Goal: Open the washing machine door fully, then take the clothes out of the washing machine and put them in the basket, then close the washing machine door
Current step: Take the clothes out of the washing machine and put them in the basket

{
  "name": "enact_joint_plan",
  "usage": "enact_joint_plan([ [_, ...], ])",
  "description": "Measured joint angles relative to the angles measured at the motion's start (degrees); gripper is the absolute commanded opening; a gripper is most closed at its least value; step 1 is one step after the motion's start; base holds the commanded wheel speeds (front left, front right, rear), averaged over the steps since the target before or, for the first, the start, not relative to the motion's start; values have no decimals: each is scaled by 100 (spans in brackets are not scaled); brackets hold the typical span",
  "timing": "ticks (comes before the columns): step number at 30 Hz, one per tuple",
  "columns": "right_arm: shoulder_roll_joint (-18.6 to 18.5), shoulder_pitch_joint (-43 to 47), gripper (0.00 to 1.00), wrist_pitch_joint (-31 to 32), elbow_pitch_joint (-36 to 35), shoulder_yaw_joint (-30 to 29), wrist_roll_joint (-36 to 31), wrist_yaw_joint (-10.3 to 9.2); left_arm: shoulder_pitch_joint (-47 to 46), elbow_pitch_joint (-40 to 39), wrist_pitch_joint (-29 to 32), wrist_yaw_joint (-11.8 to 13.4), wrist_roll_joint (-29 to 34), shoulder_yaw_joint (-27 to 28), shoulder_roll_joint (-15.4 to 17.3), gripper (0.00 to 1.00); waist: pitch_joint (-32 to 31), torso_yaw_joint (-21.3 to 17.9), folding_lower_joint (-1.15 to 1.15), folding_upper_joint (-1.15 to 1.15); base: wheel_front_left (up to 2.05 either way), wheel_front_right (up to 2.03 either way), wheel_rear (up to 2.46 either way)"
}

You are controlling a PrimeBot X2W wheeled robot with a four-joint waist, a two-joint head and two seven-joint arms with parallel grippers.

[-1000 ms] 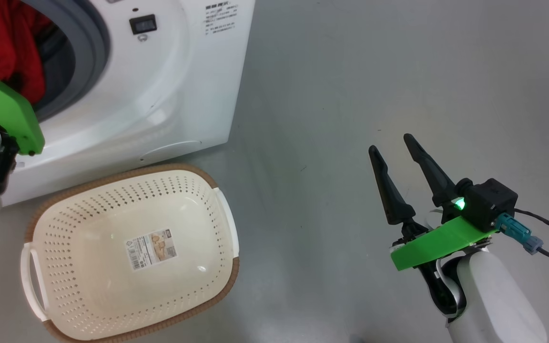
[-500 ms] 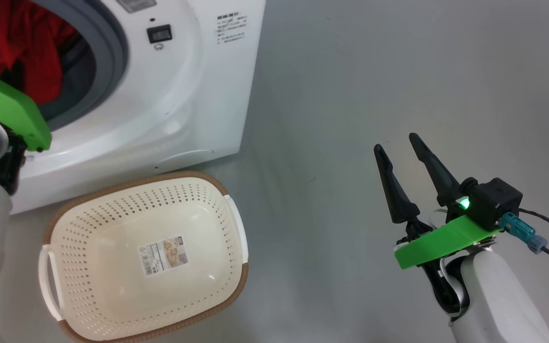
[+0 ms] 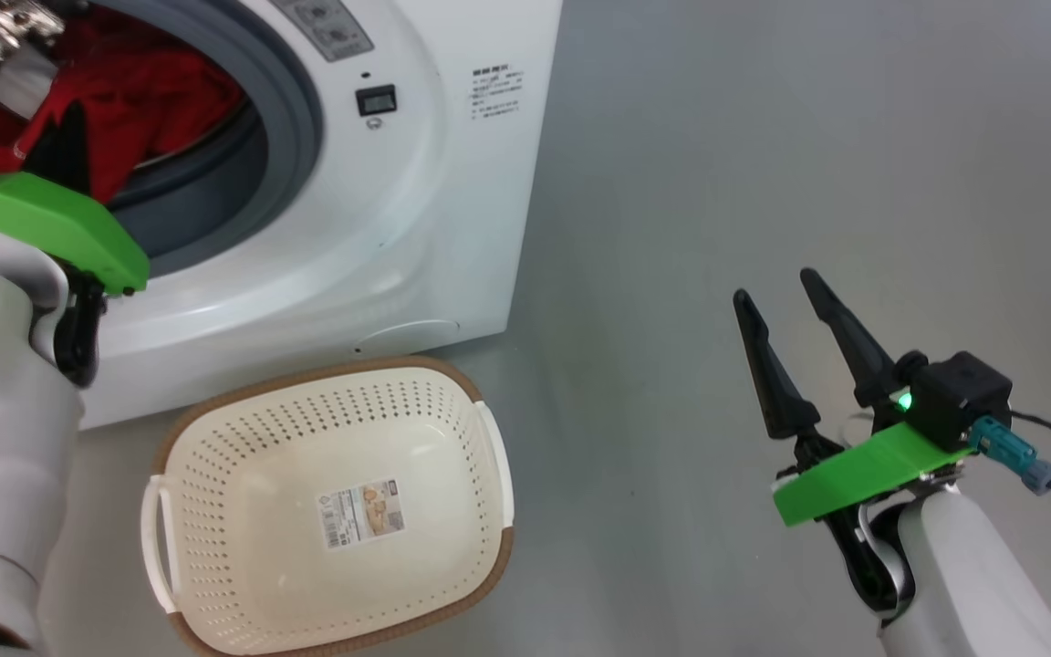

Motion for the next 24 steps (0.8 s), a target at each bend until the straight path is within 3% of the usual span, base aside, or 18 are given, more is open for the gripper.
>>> enact_joint_plan([
  [10,-109,304,100,0,14,-42,0,0,1134,-1931,-5,367,509,915,114,0,-346,215,0,0,0,0,0],
  [24,-178,374,100,0,11,-152,0,0,2518,-4086,-5,504,1292,1964,-88,0,-549,497,0,0,0,0,0],
])
